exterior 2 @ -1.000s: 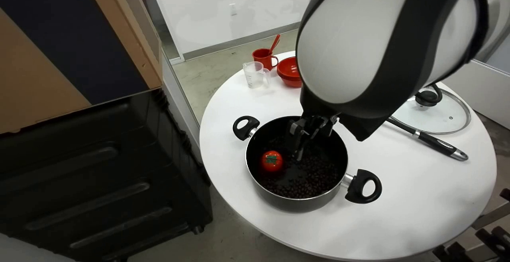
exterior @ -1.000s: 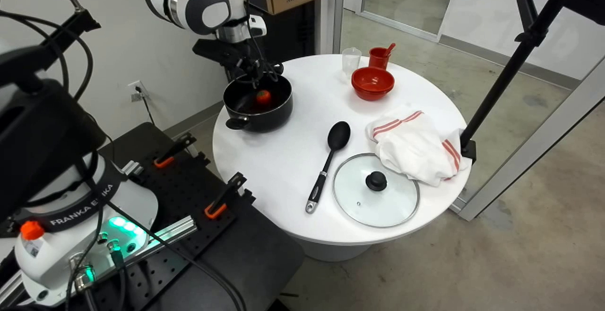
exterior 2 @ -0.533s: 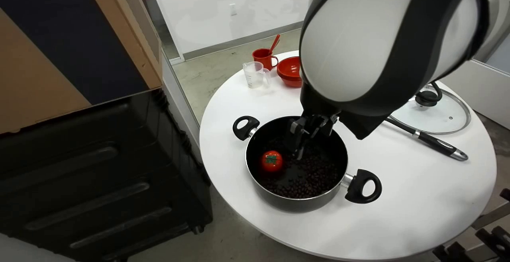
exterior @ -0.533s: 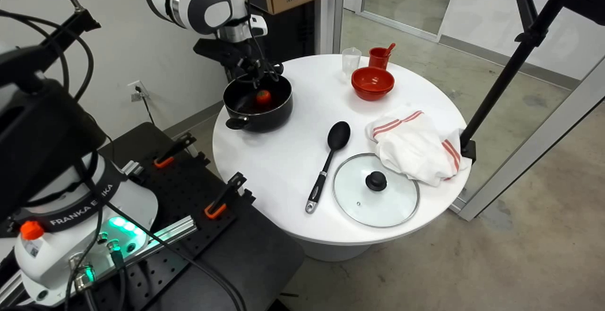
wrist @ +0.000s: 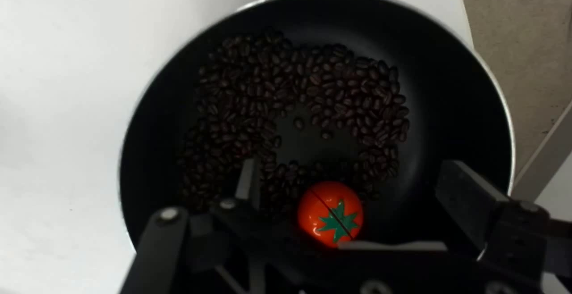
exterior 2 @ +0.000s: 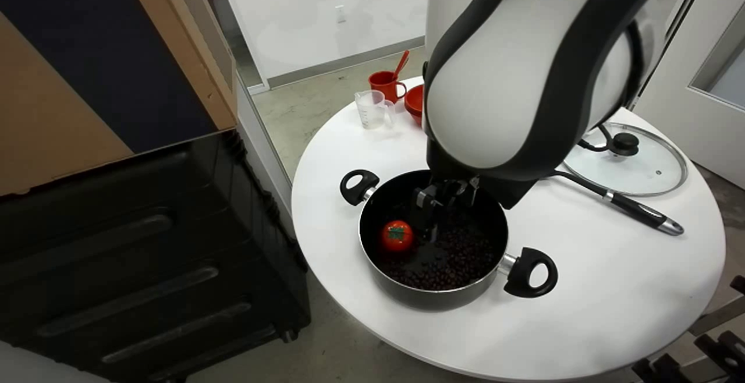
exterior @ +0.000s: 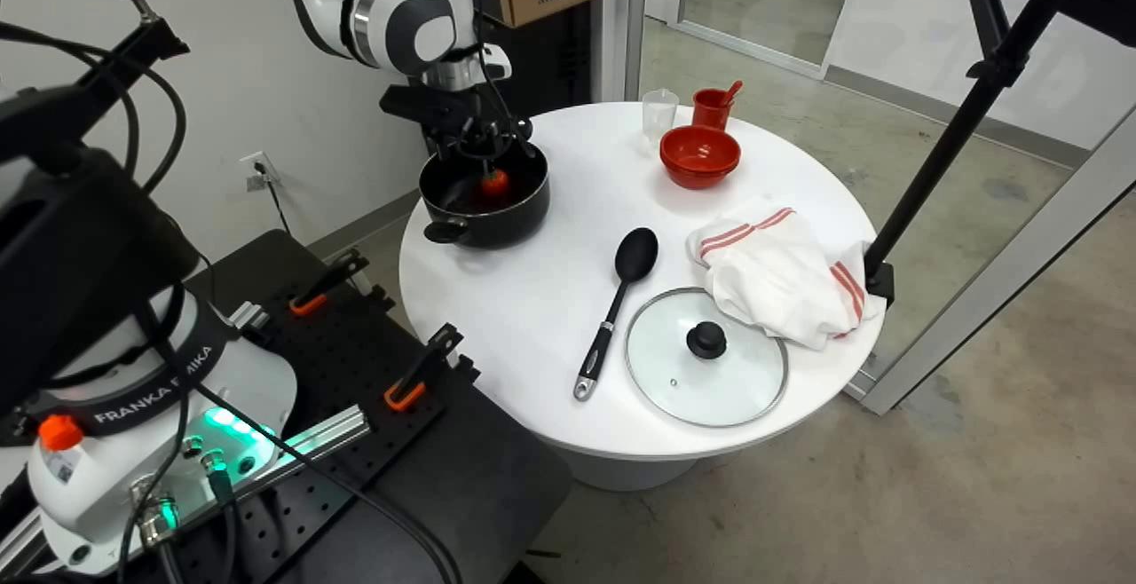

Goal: Take the tomato out of the pot and put it on the table

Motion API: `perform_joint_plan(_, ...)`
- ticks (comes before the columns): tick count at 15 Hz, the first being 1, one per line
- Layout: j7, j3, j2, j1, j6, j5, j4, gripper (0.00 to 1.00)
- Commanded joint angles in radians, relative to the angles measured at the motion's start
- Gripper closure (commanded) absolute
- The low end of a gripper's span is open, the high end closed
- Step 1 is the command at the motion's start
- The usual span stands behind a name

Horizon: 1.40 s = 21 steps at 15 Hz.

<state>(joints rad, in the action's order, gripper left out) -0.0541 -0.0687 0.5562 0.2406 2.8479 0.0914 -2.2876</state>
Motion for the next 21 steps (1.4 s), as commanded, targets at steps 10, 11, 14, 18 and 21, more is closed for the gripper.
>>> perform_joint_plan(10,0.132,0.051,0.352,0.077,0.025,-0.13,0.378,0.0)
perform_joint_plan(11,0.138,0.048,0.369,0.077,0.027,-0.127,0.398,0.0)
perform_joint_plan(14,0.152,0.046,0.41,0.078,0.031,-0.122,0.458,0.0)
perform_joint_plan(18,0.173,0.054,0.447,0.084,0.021,-0.12,0.519,0.0)
perform_joint_plan(21,0.206,0.09,0.466,0.113,-0.013,-0.127,0.545,0.0)
